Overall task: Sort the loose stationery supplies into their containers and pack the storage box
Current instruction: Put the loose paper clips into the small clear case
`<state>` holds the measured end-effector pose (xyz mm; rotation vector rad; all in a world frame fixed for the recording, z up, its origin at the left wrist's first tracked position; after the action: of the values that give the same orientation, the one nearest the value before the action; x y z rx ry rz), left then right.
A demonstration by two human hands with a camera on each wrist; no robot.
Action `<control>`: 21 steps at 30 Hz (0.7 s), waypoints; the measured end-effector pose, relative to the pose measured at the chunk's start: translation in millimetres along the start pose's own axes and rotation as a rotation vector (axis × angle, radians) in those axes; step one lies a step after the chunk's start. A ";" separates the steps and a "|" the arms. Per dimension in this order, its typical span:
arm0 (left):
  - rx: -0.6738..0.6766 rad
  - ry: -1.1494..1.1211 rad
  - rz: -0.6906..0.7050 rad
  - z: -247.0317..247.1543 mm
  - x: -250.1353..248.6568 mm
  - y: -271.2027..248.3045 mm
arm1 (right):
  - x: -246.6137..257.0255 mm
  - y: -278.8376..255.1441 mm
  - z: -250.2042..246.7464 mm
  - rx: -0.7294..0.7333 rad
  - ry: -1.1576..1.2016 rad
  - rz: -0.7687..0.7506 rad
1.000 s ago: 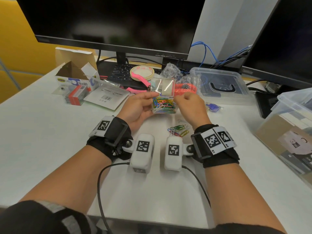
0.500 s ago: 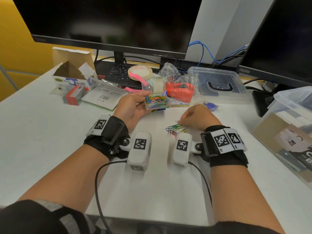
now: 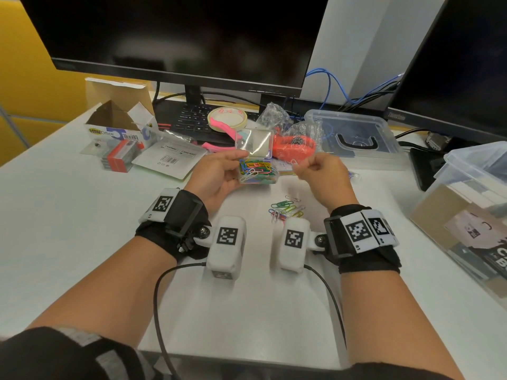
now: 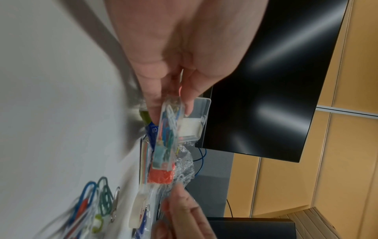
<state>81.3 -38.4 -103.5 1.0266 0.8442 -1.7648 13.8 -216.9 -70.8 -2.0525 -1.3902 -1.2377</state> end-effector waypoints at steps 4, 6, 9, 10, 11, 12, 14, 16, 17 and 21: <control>0.053 0.018 -0.016 5.3 0.5 -2.9 | 14.9 -2.7 5.2 -0.051 0.071 -0.101; 0.069 0.021 -0.027 7.6 1.4 -4.3 | 19.7 -3.4 9.9 -0.051 0.047 -0.128; 0.085 0.020 -0.038 8.9 1.8 -5.9 | 24.6 -4.7 14.8 -0.040 0.016 -0.177; 0.086 0.013 -0.041 8.9 1.7 -6.2 | 26.2 -5.8 15.1 -0.038 0.015 -0.192; 0.083 0.000 -0.044 8.8 1.8 -6.1 | 27.1 -6.1 14.1 -0.049 0.017 -0.200; 0.079 -0.014 -0.046 8.3 1.5 -6.0 | 27.0 -6.2 11.2 -0.077 0.024 -0.197; 0.060 -0.036 -0.048 7.1 1.2 -5.8 | 22.9 -5.2 1.3 -0.159 0.042 -0.157; 0.042 -0.053 -0.044 5.4 0.4 -5.5 | 12.7 -2.5 -6.0 -0.168 -0.013 -0.083; 0.034 -0.065 -0.041 4.6 -0.3 -5.3 | 6.2 -1.6 -6.0 -0.112 -0.068 -0.034; 0.006 -0.092 -0.037 0.4 -2.0 -4.4 | -11.9 -8.5 7.1 0.232 -0.265 0.113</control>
<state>77.7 -36.4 -101.0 0.9315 0.8058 -1.8326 8.0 -214.7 -85.8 -2.1514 -1.4314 -0.7408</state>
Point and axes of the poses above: each hand's wrist, its own y-axis towards the middle knuckle, its own z-axis out of the palm, x = y × z, the point moved 6 cm from there along y, towards the middle knuckle, and after that the axes turned 1 degree about y, right-handed, at the moved point
